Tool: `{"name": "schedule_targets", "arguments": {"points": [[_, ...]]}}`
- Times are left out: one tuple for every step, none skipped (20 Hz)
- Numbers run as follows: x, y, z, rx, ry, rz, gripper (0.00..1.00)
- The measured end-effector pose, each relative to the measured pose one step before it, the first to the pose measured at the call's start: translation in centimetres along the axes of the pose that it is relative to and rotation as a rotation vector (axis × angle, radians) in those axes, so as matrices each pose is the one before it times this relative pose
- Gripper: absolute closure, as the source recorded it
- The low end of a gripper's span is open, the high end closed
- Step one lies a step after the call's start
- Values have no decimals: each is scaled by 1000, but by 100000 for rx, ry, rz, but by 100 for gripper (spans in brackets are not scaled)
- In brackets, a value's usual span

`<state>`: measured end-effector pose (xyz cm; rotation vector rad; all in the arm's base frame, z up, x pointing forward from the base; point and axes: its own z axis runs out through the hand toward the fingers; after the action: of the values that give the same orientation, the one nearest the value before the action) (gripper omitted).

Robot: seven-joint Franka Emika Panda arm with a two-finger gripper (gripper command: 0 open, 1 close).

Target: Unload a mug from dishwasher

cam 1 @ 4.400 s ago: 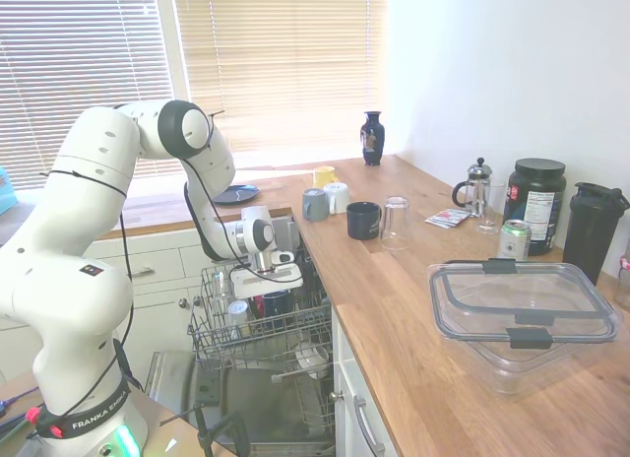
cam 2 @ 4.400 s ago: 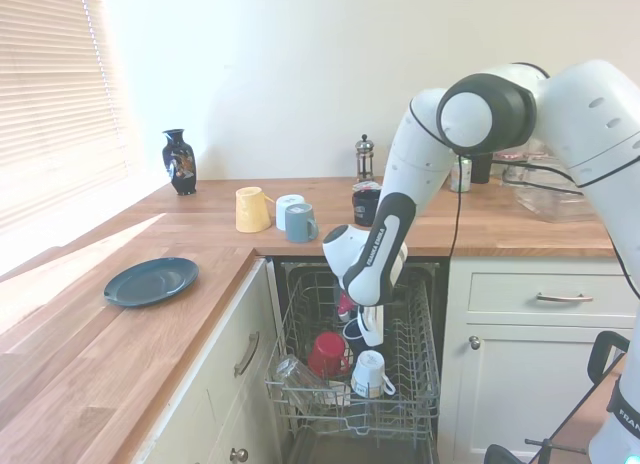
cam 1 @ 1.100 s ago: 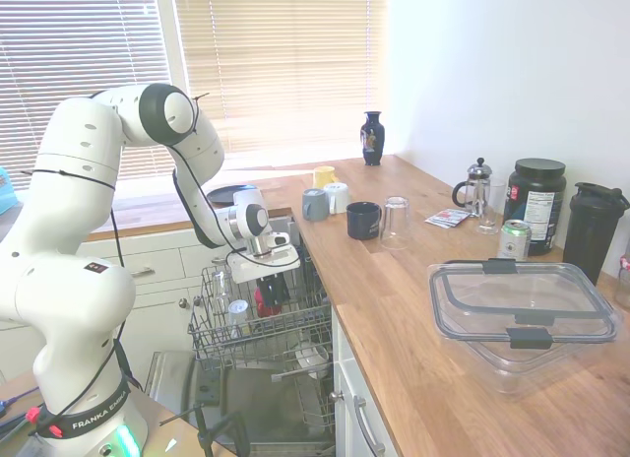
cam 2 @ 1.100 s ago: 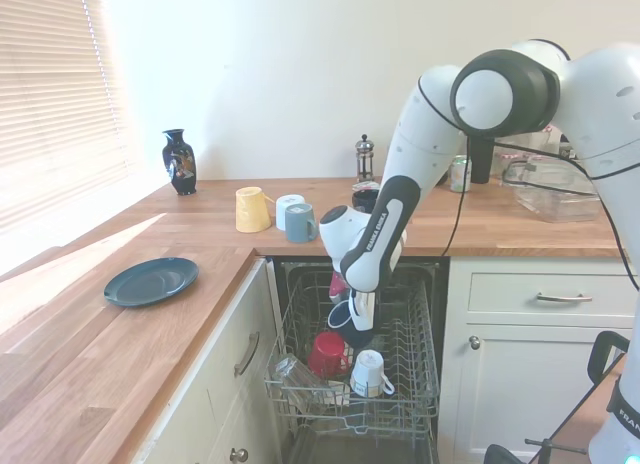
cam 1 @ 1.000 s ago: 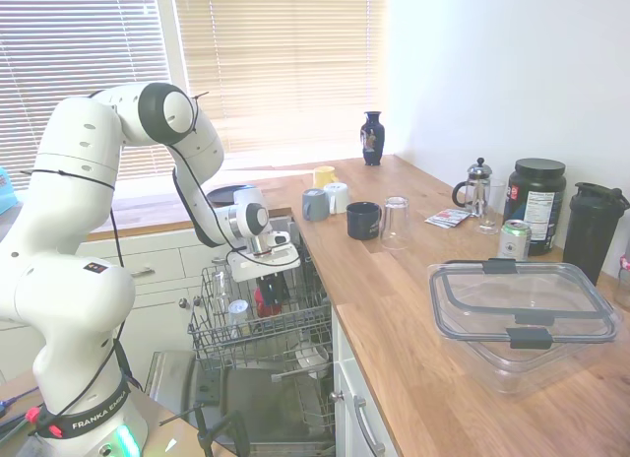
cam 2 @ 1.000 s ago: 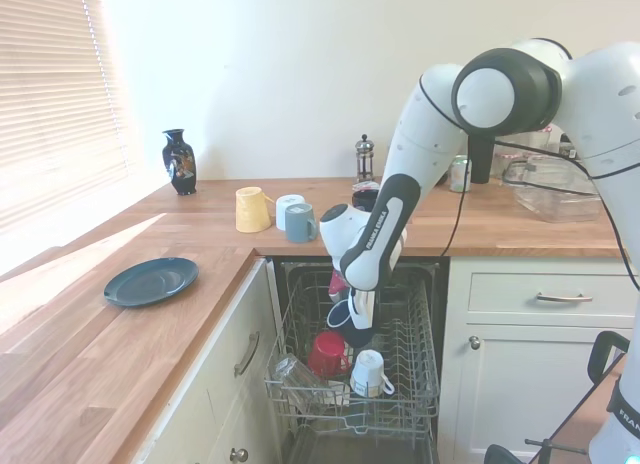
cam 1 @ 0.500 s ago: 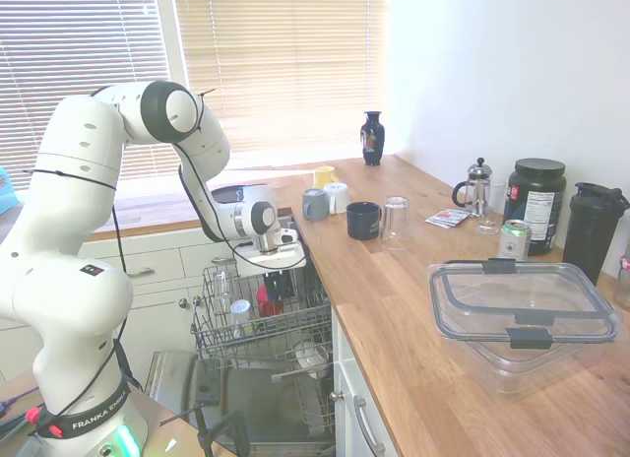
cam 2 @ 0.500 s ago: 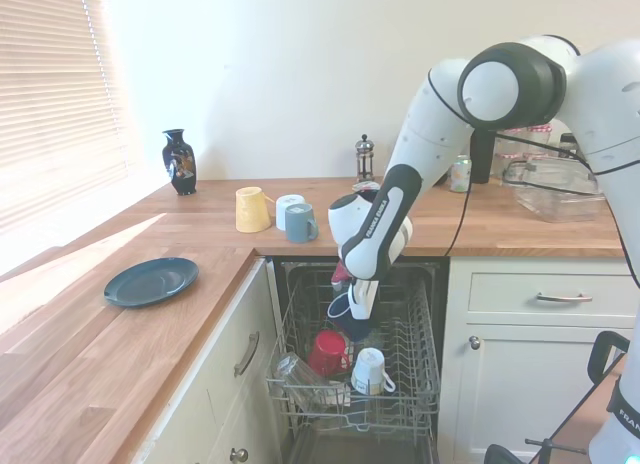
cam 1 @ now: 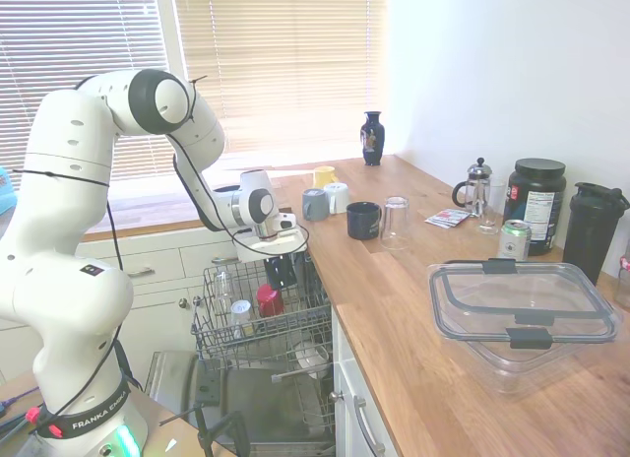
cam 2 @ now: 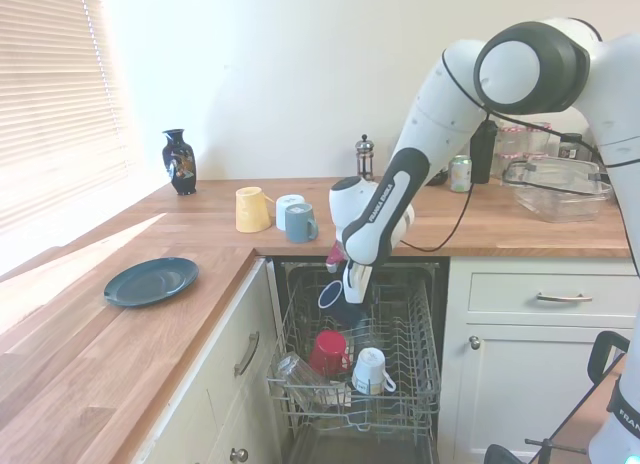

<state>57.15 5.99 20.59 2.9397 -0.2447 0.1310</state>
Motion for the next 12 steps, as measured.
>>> {"name": "schedule_targets", "arguments": {"points": [[-59,-245,-331,35,493,-247,100],[-103,-217,-259,-3,356,-295,100],[-104,-163,-185,-135,320,-218,100],[-64,-84,-122,-238,301,66,100],[-5,-31,-103,-23,210,331,100],[23,-20,-105,76,175,319,100],[30,-5,-118,87,197,221,100],[48,-6,-175,141,276,155,100],[54,-28,-223,197,347,147,100],[71,-21,-276,244,450,259,100],[88,-19,-339,281,527,189,100],[102,-31,-418,337,618,152,100]]}}
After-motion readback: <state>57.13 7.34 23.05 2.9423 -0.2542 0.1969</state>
